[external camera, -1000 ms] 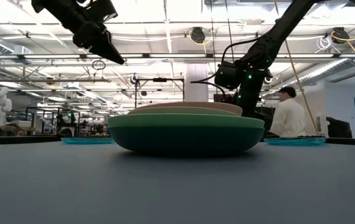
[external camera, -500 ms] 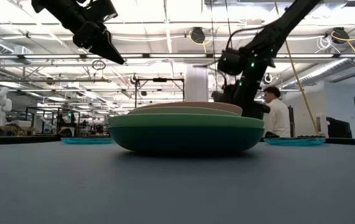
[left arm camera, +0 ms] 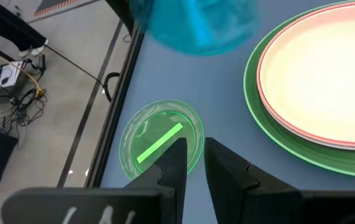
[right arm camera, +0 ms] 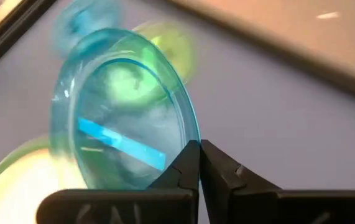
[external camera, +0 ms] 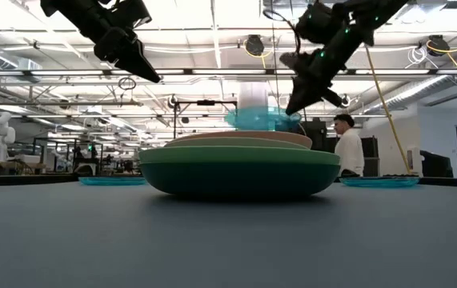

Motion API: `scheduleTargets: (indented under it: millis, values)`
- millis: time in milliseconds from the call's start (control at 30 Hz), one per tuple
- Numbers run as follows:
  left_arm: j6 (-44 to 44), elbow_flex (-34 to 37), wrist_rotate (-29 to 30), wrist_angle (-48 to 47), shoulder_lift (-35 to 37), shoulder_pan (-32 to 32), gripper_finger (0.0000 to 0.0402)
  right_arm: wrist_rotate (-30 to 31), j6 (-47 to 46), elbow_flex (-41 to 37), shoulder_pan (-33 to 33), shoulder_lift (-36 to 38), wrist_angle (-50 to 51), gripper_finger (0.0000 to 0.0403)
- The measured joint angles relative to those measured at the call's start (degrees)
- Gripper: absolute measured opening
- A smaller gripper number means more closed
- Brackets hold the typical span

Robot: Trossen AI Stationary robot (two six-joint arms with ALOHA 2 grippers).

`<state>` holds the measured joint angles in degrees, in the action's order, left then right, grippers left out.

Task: Stack plastic plates
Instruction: Stack the middle blue plate on the white plate

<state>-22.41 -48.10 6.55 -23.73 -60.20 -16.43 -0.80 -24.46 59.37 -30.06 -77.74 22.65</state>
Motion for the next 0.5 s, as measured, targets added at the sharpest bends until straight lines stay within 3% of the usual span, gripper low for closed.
scheduleTargets:
  millis: [167, 500]
  values:
    - [0.0, 0.0, 0.0, 0.0, 0.0, 0.0, 0.0062, -6.8, 1.8, 0.0, 7.4, -0.9, 1.2, 0.0001]
    - [0.0, -0.1, 0.0, 1.1, -0.2, 0.0, 0.0062, -6.7, 0.2, 0.0, 16.8, -6.8, -4.6, 0.0048]
